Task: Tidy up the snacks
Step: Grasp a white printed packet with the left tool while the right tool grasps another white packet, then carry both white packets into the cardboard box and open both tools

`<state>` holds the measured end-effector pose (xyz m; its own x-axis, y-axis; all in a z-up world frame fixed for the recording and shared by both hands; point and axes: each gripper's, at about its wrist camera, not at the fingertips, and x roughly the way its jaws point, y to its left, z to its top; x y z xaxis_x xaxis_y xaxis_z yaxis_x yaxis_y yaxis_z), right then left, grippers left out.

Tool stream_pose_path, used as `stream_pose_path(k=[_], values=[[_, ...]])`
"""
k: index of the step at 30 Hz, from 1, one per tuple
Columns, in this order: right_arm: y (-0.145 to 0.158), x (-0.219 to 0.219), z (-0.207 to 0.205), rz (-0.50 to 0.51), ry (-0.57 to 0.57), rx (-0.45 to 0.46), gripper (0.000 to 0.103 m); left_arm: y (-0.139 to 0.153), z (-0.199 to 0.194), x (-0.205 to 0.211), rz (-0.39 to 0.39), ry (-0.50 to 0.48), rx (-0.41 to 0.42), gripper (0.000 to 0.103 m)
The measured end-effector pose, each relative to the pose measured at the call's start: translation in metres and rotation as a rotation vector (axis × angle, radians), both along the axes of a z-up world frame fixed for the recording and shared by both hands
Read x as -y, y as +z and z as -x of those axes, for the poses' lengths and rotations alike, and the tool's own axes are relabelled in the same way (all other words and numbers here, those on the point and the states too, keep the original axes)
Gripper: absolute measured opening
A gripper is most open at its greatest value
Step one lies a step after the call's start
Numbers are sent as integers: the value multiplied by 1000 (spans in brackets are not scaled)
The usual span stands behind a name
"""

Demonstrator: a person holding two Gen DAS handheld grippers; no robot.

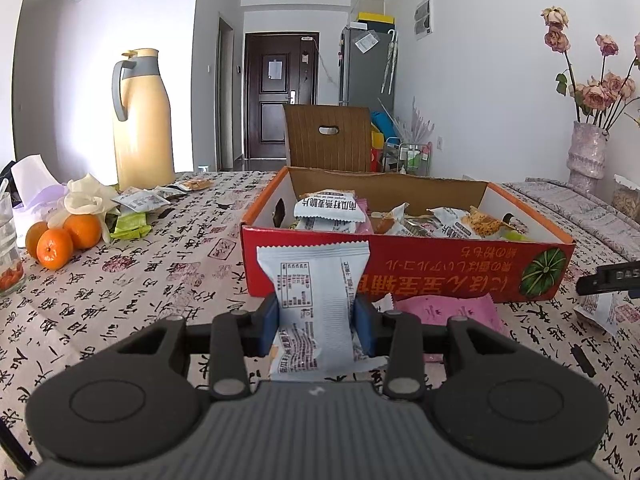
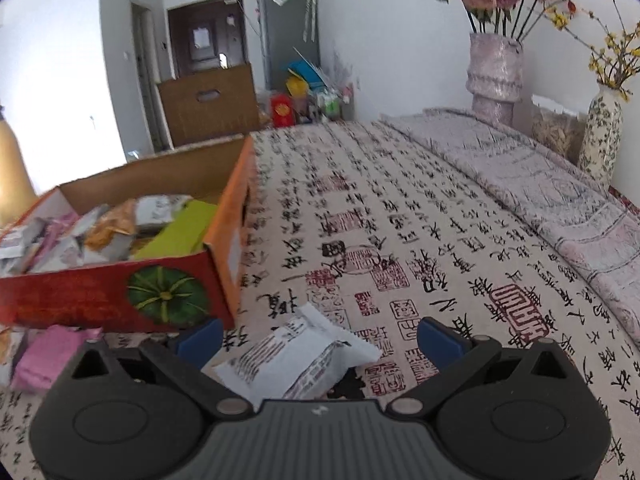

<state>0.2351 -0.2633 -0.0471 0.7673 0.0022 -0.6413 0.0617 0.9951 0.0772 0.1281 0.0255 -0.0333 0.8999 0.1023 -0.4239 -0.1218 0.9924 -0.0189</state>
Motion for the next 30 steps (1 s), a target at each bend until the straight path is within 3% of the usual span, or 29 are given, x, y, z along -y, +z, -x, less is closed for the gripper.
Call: stream_pose_path(k=[3,6,11,13,18,21,30], values=[[-7,-2,-7,-5,-13,-26,102,-1,1,0,1,-3,-3,40],[-13,-4,-10,-2,-16,-48,90,-2,2,2,-8,-9,-1,40],[-15,-4,-4,5,-10,-41,81,-3,2,1,1,-11,-2,40],[-15,-3,1,9,-4,-32,72,-3,2,0,5,-9,-2,40],[-15,-3,13,45,24,-12,62,-3,2,1,4,-13,-4,40],[-15,-3,20,48,49,2,47,-3,2,1,4,-10,-1,40],[-13,-5,34,42,86,27,41,-4,2,1,-3,-7,-3,40]])
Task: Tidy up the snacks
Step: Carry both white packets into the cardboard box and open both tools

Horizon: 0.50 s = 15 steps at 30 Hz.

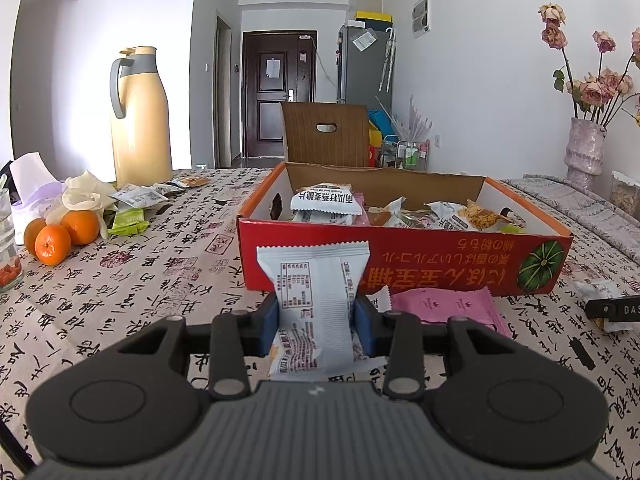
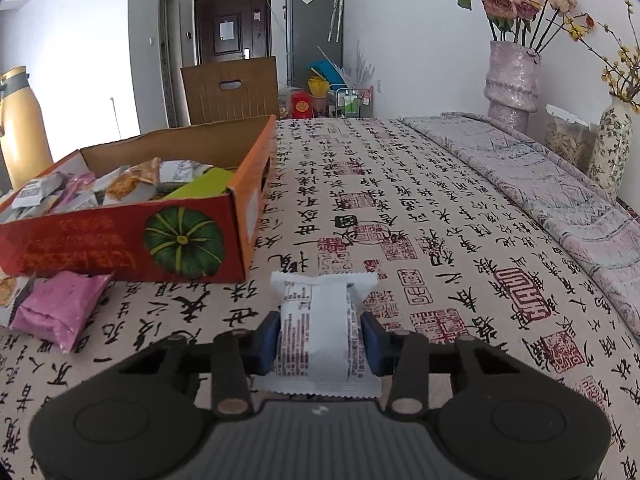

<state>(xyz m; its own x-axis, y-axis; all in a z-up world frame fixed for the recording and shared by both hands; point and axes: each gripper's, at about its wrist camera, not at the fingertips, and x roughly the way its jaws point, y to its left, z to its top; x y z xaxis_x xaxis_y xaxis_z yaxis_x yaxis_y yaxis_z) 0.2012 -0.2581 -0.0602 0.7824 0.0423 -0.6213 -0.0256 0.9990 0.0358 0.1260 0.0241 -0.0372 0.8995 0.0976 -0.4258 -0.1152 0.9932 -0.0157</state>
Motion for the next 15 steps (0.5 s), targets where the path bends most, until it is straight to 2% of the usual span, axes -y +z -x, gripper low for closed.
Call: stream_pose_path(k=[8,15], values=[[4,-3,21,-18,31,33,41,0,2,1,-4,8,3,40],[18,-14,42,-42,89,84,41,10,10,0,3,22,44,40]])
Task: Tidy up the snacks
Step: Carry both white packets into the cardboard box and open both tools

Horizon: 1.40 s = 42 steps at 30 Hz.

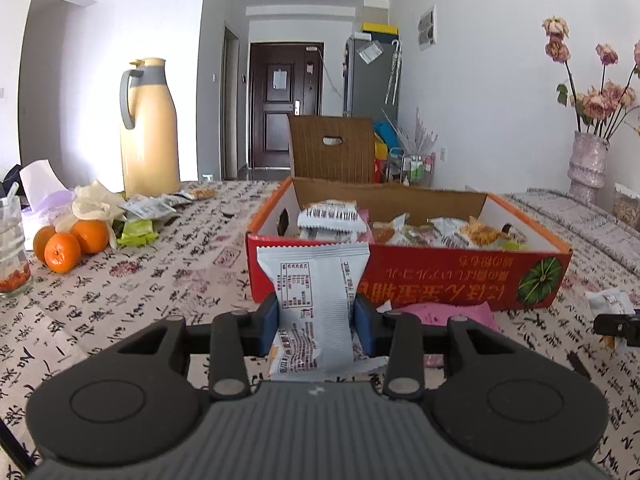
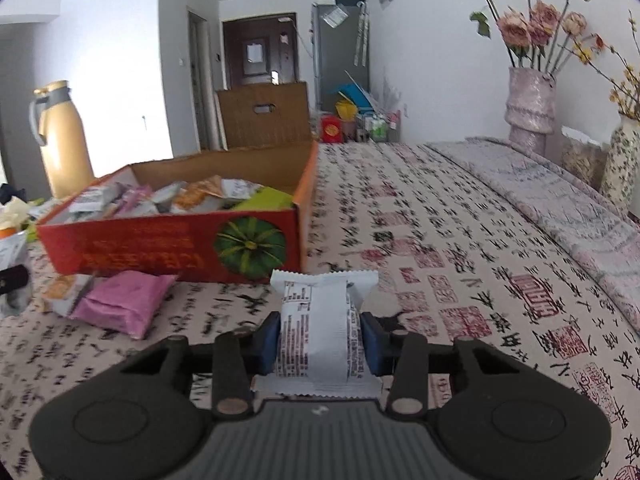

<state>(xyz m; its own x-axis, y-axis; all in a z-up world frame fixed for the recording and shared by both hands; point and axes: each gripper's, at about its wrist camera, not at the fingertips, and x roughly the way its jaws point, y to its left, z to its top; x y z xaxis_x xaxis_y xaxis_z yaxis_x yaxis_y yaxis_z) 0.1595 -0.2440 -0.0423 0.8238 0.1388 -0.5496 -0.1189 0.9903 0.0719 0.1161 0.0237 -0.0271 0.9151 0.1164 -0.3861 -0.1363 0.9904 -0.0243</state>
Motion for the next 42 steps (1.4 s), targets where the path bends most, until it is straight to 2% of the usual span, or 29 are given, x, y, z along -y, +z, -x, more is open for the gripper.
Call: stream_pose_path(k=[9,20,30,42], values=[[24,-24,11,-27,81,79,41,26,7,12,-2,-40,45,40],[55,-48,-4,-51,127,168,41,58,-10,27,1,-88,104,40],[80,-62,-39,-60,129,226,41,75,-43,38,7,-101,126,40],[79,-70,-102,-82,106,205,41,77,-109,38,-4,-43,100,40]])
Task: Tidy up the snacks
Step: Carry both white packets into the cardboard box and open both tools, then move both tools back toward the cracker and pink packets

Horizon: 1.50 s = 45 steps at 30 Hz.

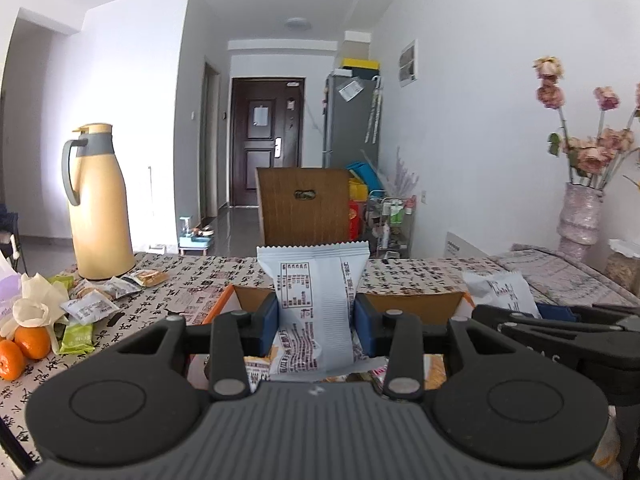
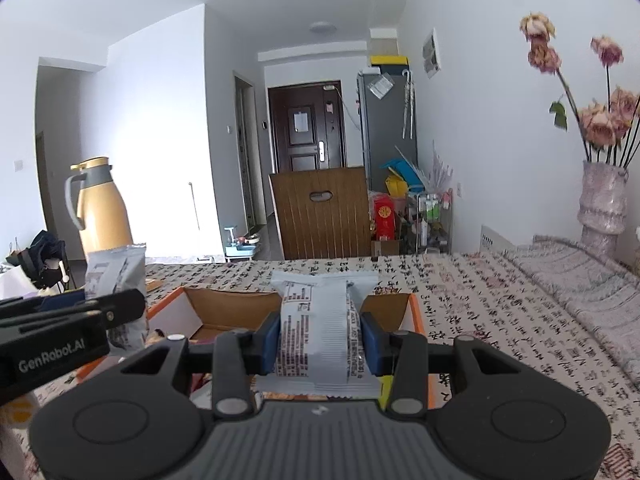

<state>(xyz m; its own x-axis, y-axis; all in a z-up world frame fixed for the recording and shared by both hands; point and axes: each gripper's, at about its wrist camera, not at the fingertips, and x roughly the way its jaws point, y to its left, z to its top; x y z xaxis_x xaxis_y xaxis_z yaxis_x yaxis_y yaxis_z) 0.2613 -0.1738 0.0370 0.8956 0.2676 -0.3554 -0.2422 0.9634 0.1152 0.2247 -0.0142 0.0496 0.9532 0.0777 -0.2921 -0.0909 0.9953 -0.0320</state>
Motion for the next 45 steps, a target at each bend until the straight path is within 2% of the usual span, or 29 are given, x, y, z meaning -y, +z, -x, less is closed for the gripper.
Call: stream_pose_path(k=[8,12,15,17,19,22,24,35,40,45], values=[[-23,-1,-40,-49,-34,-45,41,-19,-37,-15,43,53,-31,40],[-44,-6,-50,-22,-23,-83,41,-34,-45,-21,41,60,-59,40],[-48,-7,-51,-14,-14,-93,43,-36,-45,-24,44,62,-62,42],[-48,-4,-49,-20,-14,-88,52,-34,-41,-28,58,70,-47,55],[-48,-1,-48,-25,-25,-87,84,-31,-35,-29,59,91,-14,87],[-46,2,-44,-30,-48,-77,98,-26,-28,-31,61,115,25,103],[-46,5,-45,-49,-51,-77,103,-24,-25,-31,67,132,42,103],[-39,10,-41,-68,-65,-67,103,-17,-24,-36,95,163,-13,103],[-26,12,-27,-68,-46,-68,103,1,0,-39,122,124,-19,103],[-19,10,-3,-41,-15,-51,103,10,25,-41,98,100,2,103]])
